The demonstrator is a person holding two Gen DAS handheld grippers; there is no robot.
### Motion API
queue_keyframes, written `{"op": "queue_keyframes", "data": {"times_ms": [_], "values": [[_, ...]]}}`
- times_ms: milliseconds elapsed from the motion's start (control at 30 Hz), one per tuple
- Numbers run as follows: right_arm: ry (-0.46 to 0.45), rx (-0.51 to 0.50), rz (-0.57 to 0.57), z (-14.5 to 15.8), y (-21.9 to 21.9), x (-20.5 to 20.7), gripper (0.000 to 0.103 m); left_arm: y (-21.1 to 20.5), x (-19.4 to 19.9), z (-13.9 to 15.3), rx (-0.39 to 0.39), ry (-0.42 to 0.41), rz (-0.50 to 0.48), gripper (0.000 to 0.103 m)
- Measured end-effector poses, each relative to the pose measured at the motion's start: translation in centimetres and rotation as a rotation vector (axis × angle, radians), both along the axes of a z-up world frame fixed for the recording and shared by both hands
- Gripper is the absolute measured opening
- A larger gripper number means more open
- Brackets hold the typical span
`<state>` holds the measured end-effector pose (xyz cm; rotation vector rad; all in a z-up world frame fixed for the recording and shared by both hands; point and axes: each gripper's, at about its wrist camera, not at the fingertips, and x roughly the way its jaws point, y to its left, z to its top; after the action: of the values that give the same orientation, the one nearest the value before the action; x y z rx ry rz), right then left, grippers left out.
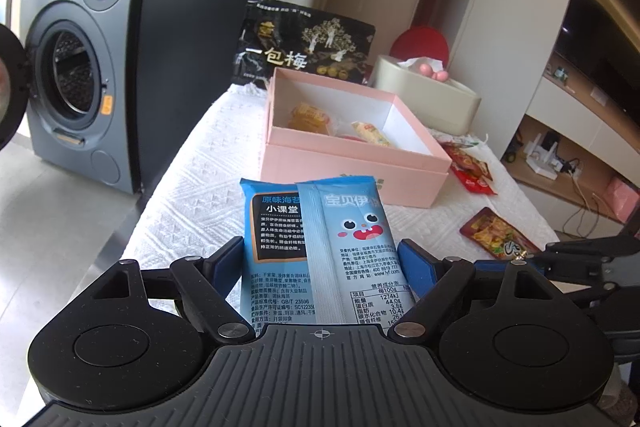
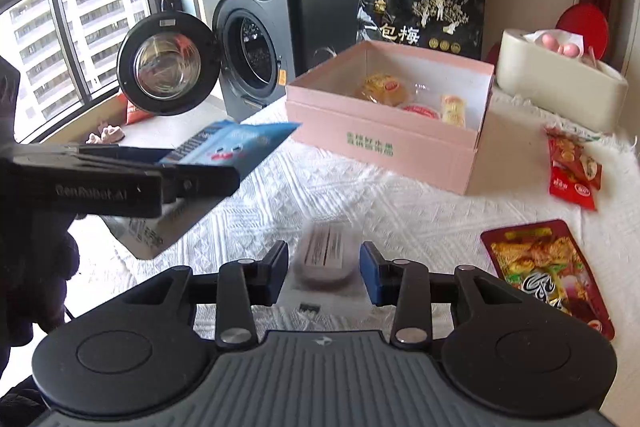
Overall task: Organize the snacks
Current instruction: 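Lift the blue bag and cookie packet over the pink box with both tools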
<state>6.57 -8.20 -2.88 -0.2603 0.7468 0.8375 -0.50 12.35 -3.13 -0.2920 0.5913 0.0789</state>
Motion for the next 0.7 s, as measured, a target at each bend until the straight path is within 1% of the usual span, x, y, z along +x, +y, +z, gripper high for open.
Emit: {"op": "queue_keyframes", "data": {"times_ms": [33, 100, 200, 233, 300, 400, 467, 533, 600, 700], "values": [[-0.006, -0.012, -0.006, -0.2, -0.1, -0.1, 0.049, 0.0, 0.0, 0.0, -0.002, 0.001, -0.002, 0.087], [-0.028, -0.038, -0.02, -0.4, -0.5, -0.2, 0.056, 0.1, 0.0, -0.1, -0.007, 0.003, -0.002, 0.087], [-0.067, -0.049, -0.042, -0.2, -2.0, -0.5, 0.063, 0.3, -0.2, -0.1, -0.017, 0.003, 0.003, 0.087], [-0.084, -0.052, -0.056, -0.1, -2.5, -0.4, 0.067, 0.4, -0.2, -0.1, -0.02, 0.006, 0.006, 0.087], [-0.114, -0.055, -0.099, 0.0, -4.0, 0.0, 0.071, 0.5, 0.0, -0.3, -0.026, 0.015, 0.01, 0.087], [-0.116, -0.054, -0.178, -0.1, -6.2, 1.1, 0.071, 0.3, 0.2, -0.6, -0.033, 0.031, 0.004, 0.087], [-0.087, -0.033, -0.246, -0.4, -8.0, 2.3, 0.071, 0.0, 0.4, -0.8, -0.033, 0.04, -0.006, 0.087], [-0.031, -0.007, -0.291, -0.8, -9.4, 3.5, 0.072, -0.3, 0.6, -0.9, -0.033, 0.047, -0.017, 0.087], [0.036, 0.014, -0.302, -1.4, -10.1, 4.3, 0.072, -0.5, 0.7, -0.9, -0.03, 0.05, -0.026, 0.087], [0.148, 0.039, -0.285, -3.0, -10.0, 4.6, 0.074, -0.7, 0.6, -0.9, -0.028, 0.055, -0.031, 0.087]]}}
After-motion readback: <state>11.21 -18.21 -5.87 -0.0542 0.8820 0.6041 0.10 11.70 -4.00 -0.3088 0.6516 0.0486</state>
